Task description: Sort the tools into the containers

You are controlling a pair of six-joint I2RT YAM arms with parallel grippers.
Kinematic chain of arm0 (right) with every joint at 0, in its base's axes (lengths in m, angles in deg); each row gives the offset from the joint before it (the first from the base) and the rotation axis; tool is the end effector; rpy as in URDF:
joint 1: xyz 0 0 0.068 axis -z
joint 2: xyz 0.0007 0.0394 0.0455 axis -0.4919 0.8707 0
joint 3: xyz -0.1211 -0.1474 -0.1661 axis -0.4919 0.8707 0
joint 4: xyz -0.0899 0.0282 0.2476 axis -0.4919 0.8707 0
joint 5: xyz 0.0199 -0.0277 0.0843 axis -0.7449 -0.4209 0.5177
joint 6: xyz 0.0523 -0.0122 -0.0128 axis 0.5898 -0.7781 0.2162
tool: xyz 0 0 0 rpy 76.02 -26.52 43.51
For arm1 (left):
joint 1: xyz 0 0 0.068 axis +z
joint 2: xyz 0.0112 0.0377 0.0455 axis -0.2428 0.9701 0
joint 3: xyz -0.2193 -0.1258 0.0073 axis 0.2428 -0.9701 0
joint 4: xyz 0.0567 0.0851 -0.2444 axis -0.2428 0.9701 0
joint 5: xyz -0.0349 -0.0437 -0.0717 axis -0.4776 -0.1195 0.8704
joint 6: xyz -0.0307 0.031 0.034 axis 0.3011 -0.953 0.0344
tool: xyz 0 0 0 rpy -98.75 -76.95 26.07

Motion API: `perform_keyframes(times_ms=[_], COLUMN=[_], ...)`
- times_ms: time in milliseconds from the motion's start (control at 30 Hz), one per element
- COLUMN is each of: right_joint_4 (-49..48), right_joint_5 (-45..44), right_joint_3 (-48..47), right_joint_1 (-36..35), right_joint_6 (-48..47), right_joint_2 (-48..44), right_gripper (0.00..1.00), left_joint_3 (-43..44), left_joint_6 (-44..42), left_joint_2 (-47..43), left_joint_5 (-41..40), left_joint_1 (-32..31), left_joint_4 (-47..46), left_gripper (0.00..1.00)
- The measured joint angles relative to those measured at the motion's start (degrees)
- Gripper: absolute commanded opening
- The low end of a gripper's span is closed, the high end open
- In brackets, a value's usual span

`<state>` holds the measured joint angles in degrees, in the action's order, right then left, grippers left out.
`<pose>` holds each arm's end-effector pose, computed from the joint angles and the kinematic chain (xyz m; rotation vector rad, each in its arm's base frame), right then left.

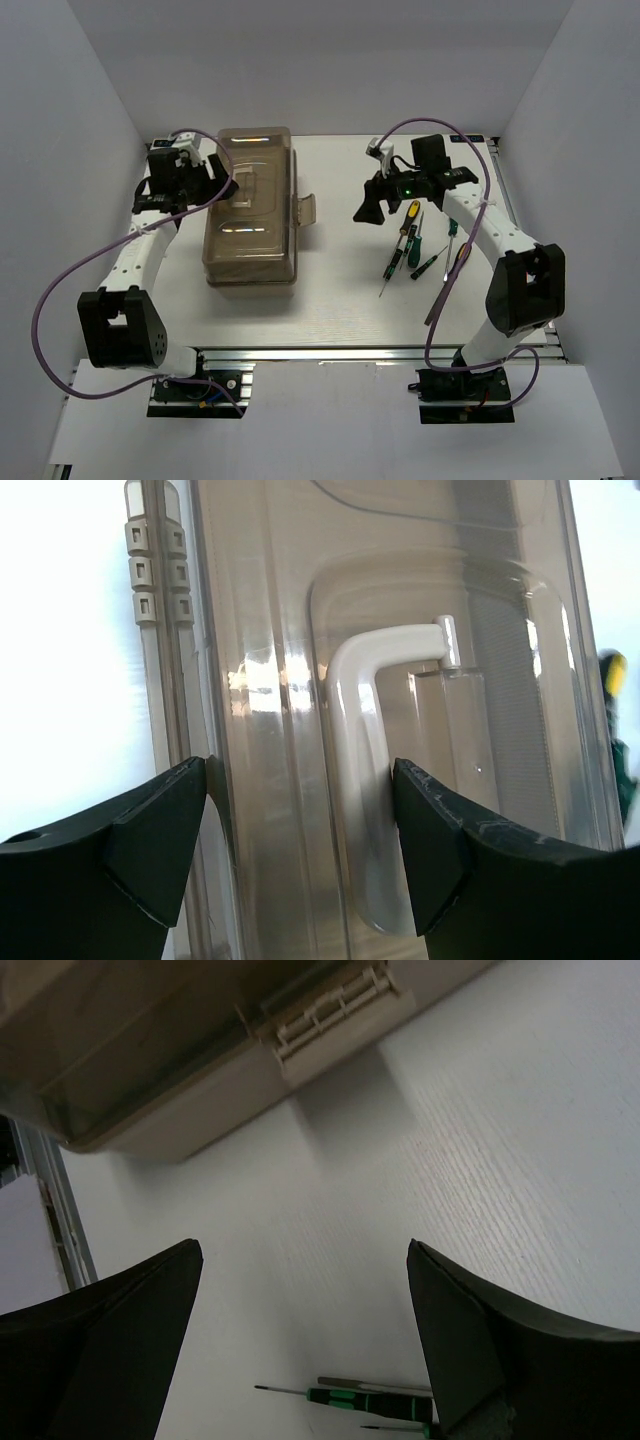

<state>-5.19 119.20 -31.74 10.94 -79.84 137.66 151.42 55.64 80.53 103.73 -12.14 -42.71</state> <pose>0.3432 0.1425 0.2826 -1.0882 1.9047 0.8511 0.3309 -0.0005 0.2802 -0.1217 2.2129 -0.4527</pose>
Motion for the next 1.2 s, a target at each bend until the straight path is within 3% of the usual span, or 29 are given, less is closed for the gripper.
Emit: perform_keyframes(times_ms=[267, 733, 967, 1200], right_joint_4=[-2.8, -10.8, -12.0, -10.2], right_joint_5=[-2.1, -13.3, -16.2, -20.0], right_joint_3=[-4.9, -13.5, -19.1, -27.6], right_joint_1=[-3.8, -9.4, -16.2, -19.7], right_joint_6=[11.1, 41.0, 51.7, 60.9], right_joint_2=[1.3, 1.6, 5.0, 14.6], right_gripper=[0.85, 0.84, 0.81, 0.75], left_joint_3=[-1.6, -4.2, -5.8, -15.7], left_joint_6=[2.8, 21.4, 27.6, 28.5], left_joint_2=[1.5, -3.3, -13.5, -29.0], left_joint_5=[5.6, 1.3, 1.0, -0.8], left_joint_1=[-8.1, -9.1, -4.7, 1.1], left_joint_4=[-6.8, -4.6, -1.2, 1.4], left_gripper=[0.82, 0.94, 0.93, 0.78])
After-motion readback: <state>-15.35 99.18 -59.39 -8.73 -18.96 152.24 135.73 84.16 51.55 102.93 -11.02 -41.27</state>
